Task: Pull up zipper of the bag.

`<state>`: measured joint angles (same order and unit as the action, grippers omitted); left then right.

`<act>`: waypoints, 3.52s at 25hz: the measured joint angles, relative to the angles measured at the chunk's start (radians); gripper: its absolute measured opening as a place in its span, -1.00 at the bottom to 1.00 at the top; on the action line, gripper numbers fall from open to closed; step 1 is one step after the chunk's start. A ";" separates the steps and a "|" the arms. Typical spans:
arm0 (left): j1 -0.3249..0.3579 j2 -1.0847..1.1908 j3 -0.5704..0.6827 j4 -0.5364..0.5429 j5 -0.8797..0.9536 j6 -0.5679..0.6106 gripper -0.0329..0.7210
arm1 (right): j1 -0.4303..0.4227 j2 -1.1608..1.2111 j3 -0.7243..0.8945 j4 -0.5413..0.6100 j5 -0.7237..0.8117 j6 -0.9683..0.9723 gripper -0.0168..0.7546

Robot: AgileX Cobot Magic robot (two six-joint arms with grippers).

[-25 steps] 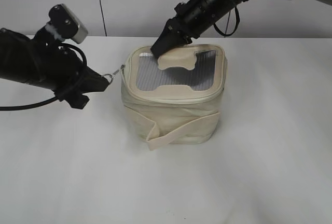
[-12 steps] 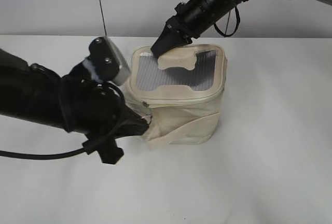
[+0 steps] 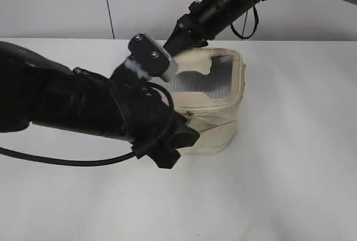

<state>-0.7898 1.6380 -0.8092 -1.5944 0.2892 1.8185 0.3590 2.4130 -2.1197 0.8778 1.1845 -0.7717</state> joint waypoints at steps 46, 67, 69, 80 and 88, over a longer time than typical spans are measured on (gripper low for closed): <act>0.355 0.781 -1.366 0.693 0.943 -0.738 -0.75 | -0.280 -0.557 1.369 0.941 -0.590 -1.259 0.38; 0.355 0.781 -1.366 0.695 0.943 -0.738 -0.79 | -0.274 -0.488 1.250 0.947 -0.562 -1.266 0.11; 0.355 0.781 -1.366 0.695 0.943 -0.738 -0.79 | -0.274 -0.474 1.229 0.947 -0.557 -1.265 -0.05; 0.355 0.781 -1.366 0.697 0.942 -0.738 -0.79 | -0.252 -0.452 1.194 0.888 -0.538 -1.159 -0.93; 0.354 0.781 -1.366 0.699 0.935 -0.751 -0.80 | -0.252 -0.545 1.261 0.724 -0.603 -0.989 -0.93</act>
<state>-0.4357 2.4194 -2.1753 -0.8956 1.2246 1.0679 0.1069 1.8684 -0.8586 1.6013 0.5815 -1.7611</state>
